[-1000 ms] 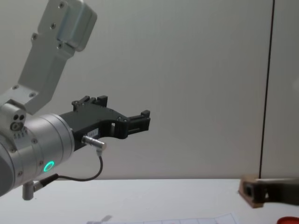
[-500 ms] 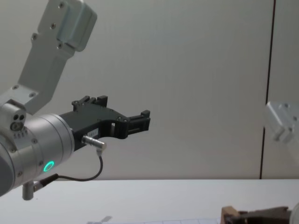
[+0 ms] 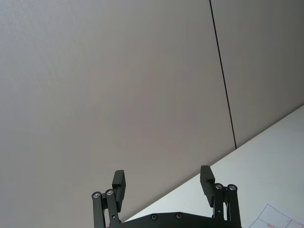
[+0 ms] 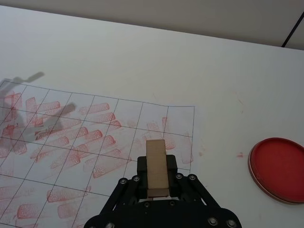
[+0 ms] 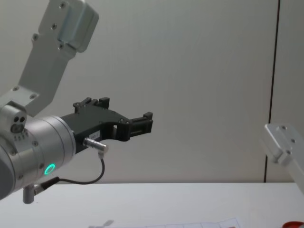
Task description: Use the one hand to pick up the stamp and affix it onto the A4 paper.
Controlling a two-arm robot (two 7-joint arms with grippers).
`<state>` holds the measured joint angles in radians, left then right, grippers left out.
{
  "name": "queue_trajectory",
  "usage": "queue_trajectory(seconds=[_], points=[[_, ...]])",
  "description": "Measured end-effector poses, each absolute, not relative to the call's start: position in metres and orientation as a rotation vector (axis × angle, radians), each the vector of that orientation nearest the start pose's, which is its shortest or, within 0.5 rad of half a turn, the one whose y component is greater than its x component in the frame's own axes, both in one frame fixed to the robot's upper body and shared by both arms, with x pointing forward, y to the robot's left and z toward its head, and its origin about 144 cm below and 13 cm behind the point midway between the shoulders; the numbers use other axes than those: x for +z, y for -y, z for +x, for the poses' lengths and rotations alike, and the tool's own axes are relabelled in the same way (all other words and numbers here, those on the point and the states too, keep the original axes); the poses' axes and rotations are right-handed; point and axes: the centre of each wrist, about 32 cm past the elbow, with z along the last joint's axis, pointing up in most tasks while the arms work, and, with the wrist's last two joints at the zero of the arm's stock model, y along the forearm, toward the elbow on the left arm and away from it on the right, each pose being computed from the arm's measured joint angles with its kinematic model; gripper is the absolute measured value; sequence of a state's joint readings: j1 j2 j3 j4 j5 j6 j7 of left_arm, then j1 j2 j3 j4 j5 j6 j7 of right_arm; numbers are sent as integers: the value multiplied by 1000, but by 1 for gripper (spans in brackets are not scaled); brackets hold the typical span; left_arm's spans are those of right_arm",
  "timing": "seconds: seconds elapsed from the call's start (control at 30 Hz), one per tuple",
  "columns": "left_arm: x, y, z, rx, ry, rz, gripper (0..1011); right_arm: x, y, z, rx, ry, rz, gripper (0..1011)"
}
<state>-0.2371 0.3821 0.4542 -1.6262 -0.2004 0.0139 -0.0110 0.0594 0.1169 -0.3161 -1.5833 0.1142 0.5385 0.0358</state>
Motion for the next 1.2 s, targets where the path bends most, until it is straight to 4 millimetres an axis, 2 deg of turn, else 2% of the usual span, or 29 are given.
queue_trajectory(seconds=[0.87, 1.2], points=[[1204, -198, 492, 1124, 268, 61, 1001, 1134, 163, 458, -1195, -339, -454, 218], [1204, -198, 492, 1124, 268, 61, 1001, 1145, 164, 453, -1202, -321, -406, 218]])
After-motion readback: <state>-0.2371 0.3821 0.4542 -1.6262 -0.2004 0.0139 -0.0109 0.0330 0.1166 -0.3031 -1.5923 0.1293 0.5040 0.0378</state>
